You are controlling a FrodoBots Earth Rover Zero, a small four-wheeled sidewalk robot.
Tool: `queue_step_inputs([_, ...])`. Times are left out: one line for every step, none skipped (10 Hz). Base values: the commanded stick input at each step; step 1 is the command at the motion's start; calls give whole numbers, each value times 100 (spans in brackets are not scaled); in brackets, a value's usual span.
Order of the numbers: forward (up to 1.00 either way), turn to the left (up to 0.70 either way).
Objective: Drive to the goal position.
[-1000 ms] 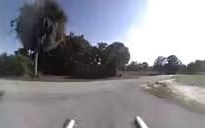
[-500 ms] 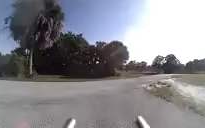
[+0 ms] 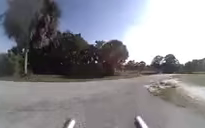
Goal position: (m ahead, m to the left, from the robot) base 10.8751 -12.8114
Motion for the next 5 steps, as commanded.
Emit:
queue_step_inputs([70, 0])
queue_step_inputs([70, 0])
queue_step_inputs([70, 0])
queue_step_inputs([70, 0])
queue_step_inputs([70, 0])
